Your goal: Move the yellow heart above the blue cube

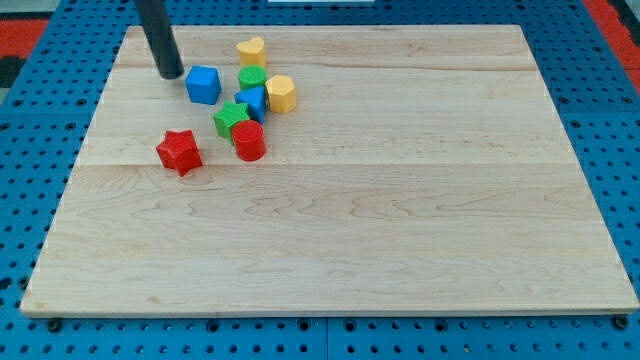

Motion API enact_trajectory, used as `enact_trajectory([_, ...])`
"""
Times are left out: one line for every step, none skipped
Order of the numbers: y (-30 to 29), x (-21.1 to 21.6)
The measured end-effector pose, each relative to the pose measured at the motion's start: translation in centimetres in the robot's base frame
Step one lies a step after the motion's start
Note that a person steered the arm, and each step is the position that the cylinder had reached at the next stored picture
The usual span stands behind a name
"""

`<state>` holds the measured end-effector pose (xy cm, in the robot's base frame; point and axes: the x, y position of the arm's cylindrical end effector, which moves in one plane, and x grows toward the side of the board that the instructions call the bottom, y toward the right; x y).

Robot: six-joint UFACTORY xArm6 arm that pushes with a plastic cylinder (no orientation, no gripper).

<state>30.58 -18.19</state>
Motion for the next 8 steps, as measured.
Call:
enact_trajectory([3.5, 1.8])
enact_trajectory([6.3, 2.1])
enact_trajectory([6.5, 0.8])
enact_trajectory([2.1, -4.1])
enact_trajectory([3.8, -9.8])
enact_trajectory([8.9, -8.1])
enact_trajectory([9.8, -4.6])
enact_trajectory([9.2, -2.1])
